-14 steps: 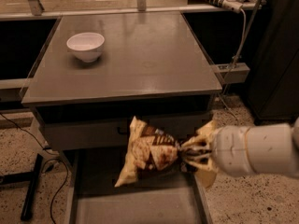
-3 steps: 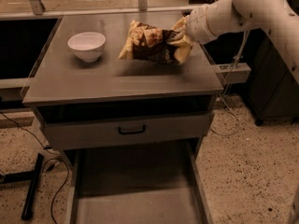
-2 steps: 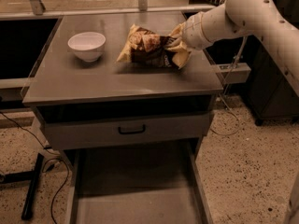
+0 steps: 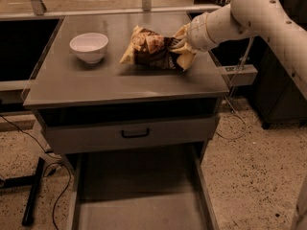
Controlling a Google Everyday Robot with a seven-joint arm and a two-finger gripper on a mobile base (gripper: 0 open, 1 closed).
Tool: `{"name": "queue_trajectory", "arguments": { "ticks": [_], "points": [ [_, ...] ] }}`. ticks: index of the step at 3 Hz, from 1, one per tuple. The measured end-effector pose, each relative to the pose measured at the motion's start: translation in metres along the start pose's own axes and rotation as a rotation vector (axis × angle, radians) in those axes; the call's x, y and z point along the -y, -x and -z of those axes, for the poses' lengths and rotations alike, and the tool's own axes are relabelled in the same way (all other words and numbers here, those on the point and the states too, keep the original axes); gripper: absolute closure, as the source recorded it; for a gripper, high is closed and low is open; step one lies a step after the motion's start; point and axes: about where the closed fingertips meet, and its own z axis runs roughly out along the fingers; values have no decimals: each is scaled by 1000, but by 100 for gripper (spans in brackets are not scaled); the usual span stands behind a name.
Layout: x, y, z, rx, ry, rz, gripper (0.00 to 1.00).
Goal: Pick brown chip bag from middle drawer and place on counter
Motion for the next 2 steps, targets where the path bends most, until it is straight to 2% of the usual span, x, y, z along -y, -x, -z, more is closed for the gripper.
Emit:
{"name": "queue_trajectory", "arguments": {
  "ticks": [2],
  "points": [
    [0,0,0,0,0,0,12]
  ]
}}
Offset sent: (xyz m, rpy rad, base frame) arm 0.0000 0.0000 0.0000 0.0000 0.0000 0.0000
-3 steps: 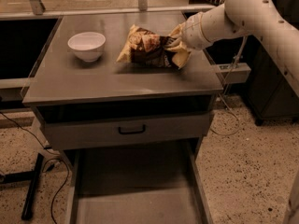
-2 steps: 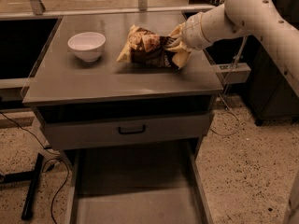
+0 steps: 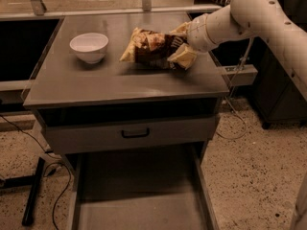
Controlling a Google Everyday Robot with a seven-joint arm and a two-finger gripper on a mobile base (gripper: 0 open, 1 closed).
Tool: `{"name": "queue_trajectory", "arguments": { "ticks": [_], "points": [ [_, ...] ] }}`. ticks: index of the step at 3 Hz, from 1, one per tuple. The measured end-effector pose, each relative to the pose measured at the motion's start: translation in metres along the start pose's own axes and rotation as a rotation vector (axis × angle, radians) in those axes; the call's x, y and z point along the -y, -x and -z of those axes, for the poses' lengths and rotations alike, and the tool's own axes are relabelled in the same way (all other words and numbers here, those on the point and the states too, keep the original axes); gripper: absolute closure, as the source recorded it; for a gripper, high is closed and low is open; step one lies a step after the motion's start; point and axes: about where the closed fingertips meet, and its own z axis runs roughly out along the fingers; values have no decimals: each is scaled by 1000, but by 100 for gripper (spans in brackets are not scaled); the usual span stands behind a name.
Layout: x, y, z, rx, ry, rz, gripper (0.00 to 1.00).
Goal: Pick brown chip bag from middle drawer and place on counter
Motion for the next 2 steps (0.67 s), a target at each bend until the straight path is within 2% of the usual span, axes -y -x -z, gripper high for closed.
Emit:
{"name": "queue_trajectory", "arguments": {
  "ticks": [1,2],
  "points": [
    [0,0,0,0,0,0,0],
    [0,0,0,0,0,0,0]
  ]
}}
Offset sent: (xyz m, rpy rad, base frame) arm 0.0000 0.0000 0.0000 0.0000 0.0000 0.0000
